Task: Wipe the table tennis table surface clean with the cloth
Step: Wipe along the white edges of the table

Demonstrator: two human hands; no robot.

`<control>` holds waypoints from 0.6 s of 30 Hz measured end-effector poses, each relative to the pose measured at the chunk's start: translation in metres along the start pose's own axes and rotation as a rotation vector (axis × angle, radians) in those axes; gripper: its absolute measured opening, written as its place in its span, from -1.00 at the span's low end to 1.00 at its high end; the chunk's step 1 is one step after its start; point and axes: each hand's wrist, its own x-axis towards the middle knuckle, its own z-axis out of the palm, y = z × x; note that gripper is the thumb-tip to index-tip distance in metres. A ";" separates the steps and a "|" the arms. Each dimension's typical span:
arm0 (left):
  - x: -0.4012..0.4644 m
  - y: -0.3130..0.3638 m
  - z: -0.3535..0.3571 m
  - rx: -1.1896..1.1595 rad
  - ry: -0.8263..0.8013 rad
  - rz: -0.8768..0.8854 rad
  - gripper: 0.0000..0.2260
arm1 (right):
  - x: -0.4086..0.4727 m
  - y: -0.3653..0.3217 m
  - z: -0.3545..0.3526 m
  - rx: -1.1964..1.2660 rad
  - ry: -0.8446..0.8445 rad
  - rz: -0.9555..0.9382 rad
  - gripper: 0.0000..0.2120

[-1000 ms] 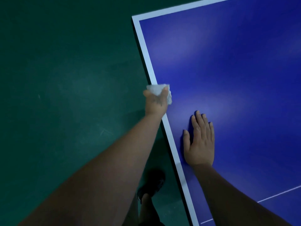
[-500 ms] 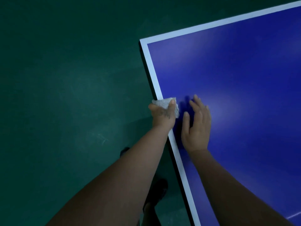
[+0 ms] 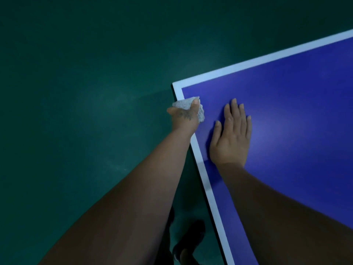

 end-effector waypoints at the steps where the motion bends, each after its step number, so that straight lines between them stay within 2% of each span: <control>1: 0.005 0.009 -0.001 0.004 -0.005 0.000 -0.39 | 0.002 -0.001 -0.001 -0.005 -0.007 0.002 -0.52; 9: 0.037 0.042 -0.010 0.004 -0.042 0.029 -0.36 | 0.004 -0.001 0.002 -0.049 -0.043 0.017 -0.51; 12: 0.025 0.028 -0.013 -0.005 -0.108 0.136 -0.38 | 0.003 -0.002 0.000 -0.057 -0.058 0.025 -0.50; 14: 0.019 -0.003 -0.012 0.064 -0.094 0.121 -0.27 | 0.003 -0.002 -0.001 -0.051 -0.058 0.022 -0.50; 16: -0.001 -0.024 -0.012 0.093 -0.153 0.055 -0.17 | 0.004 -0.001 -0.001 -0.042 -0.065 0.021 -0.50; 18: -0.015 -0.033 -0.014 0.197 -0.121 -0.039 -0.22 | 0.004 -0.001 -0.001 -0.044 -0.082 0.032 -0.49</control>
